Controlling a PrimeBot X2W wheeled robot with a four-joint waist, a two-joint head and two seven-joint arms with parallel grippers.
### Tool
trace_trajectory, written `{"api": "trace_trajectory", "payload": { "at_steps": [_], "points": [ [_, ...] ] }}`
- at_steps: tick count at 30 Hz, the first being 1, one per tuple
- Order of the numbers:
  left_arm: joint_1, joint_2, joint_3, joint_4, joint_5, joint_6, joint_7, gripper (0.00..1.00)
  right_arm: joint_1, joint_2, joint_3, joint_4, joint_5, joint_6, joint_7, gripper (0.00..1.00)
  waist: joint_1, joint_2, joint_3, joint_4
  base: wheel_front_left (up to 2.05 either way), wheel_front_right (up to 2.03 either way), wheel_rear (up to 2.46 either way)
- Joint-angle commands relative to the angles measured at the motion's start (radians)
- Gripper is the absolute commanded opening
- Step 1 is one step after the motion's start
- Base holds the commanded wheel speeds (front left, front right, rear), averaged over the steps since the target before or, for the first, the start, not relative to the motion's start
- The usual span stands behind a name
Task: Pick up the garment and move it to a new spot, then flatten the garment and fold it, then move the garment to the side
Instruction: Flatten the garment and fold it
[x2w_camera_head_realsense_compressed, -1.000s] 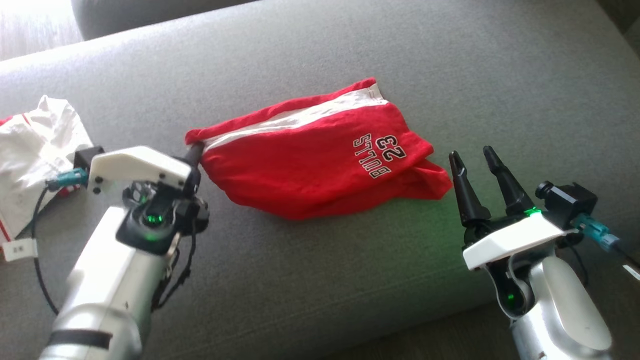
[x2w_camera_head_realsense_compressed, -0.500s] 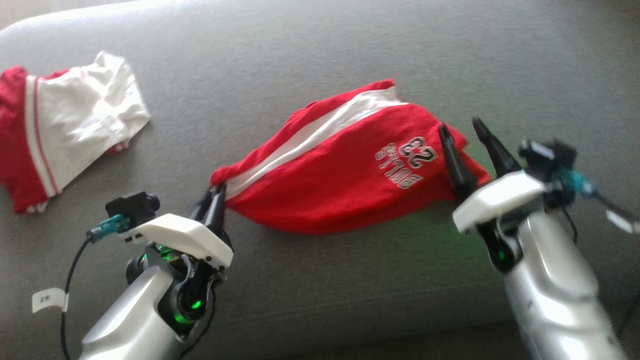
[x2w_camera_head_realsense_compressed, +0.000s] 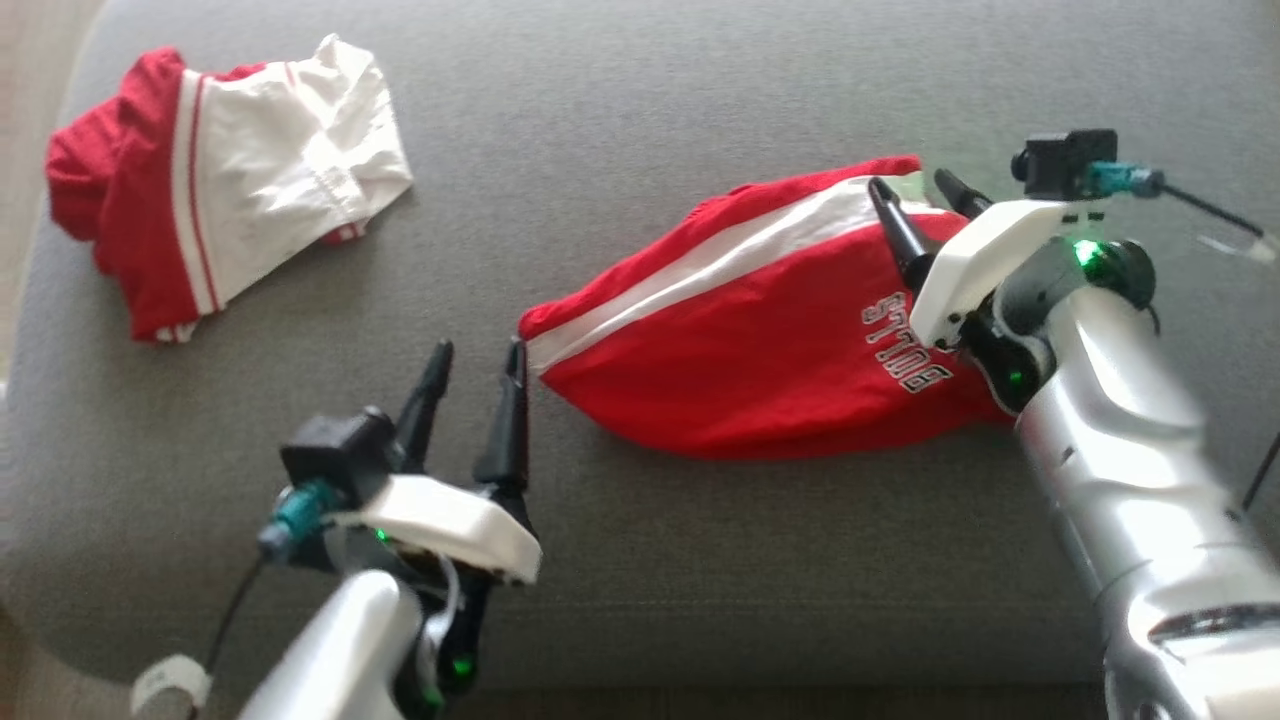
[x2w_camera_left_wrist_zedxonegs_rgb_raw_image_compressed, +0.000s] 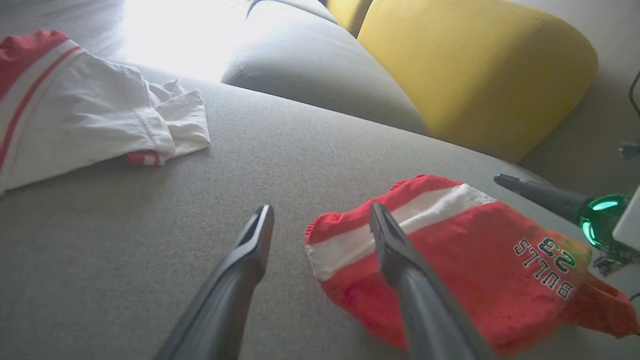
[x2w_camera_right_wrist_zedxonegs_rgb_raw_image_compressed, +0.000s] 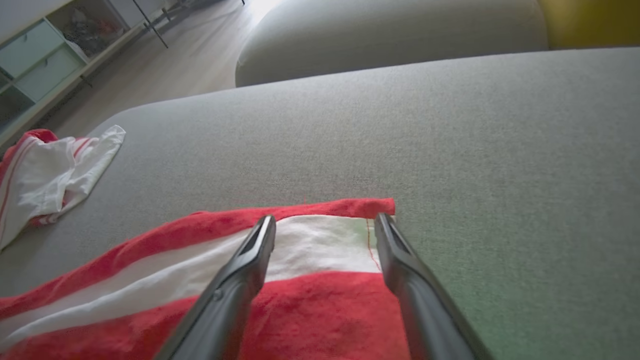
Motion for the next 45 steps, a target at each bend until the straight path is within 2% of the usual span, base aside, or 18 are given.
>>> {"api": "trace_trajectory", "payload": {
  "at_steps": [1,5,10,11,12,13,20,27,32,37,38,45],
  "points": [
    [-0.024,-0.002,0.041,-0.043,0.023,-0.008,-0.012,1.0,-0.039,0.012,0.004,-0.006,-0.02,0.0,0.008,1.0,0.0,0.0,0.002,0.015,0.0,0.0,0.0],
    [0.009,-0.047,0.06,-0.053,0.073,-0.032,-0.012,1.0,-0.077,0.009,-0.016,0.075,-0.065,0.0,0.055,1.0,0.0,0.0,0.003,0.038,0.0,0.0,0.0],
    [0.031,-0.079,0.092,-0.046,0.11,-0.065,-0.012,1.0,-0.097,0.011,0.008,0.141,-0.098,0.0,0.089,1.0,0.0,0.0,0.007,0.057,0.0,0.0,0.0],
    [0.032,-0.083,0.099,-0.046,0.117,-0.069,-0.012,1.0,-0.101,0.011,0.015,0.147,-0.104,0.0,0.085,0.63,0.0,0.0,0.008,0.059,0.0,0.0,0.0],
    [0.033,-0.086,0.106,-0.047,0.125,-0.074,-0.012,1.0,-0.104,0.011,0.021,0.15,-0.112,0.0,0.075,0.06,0.0,0.0,0.009,0.06,0.0,0.0,0.0],
    [0.034,-0.088,0.112,-0.047,0.132,-0.079,-0.012,1.0,-0.106,0.011,0.028,0.154,-0.119,0.0,0.066,0.0,0.0,0.0,0.009,0.06,0.0,0.0,0.0],
    [0.063,-0.098,0.159,-0.045,0.174,-0.096,-0.012,1.0,-0.083,0.012,0.065,0.15,-0.142,0.0,-0.015,0.0,0.0,0.0,-0.015,0.022,0.0,0.0,0.0],
    [0.095,-0.103,0.187,-0.044,0.196,-0.108,-0.012,1.0,0.039,0.013,0.107,0.095,-0.131,0.0,-0.07,0.0,0.0,0.0,-0.042,-0.019,0.0,0.0,0.0],
    [0.118,-0.104,0.204,-0.046,0.212,-0.115,-0.012,1.0,0.207,0.013,0.131,-0.031,-0.096,0.0,-0.083,0.0,0.0,0.0,-0.056,-0.043,0.0,0.0,0.0],
    [0.136,-0.102,0.219,-0.05,0.222,-0.121,-0.012,1.0,0.404,0.014,0.152,-0.245,-0.049,0.0,-0.011,0.0,0.0,0.0,-0.066,-0.06,0.0,0.0,0.0],
    [0.138,-0.101,0.222,-0.051,0.224,-0.121,-0.012,1.0,0.438,0.014,0.145,-0.292,-0.05,0.0,0.008,1.0,0.0,0.0,-0.069,-0.064,0.0,0.0,0.0],
    [0.145,-0.105,0.228,-0.055,0.238,-0.124,-0.012,1.0,0.62,0.014,0.043,-0.712,-0.118,0.0,0.166,1.0,0.0,0.0,-0.07,-0.063,0.0,0.0,0.0]
  ]
}}
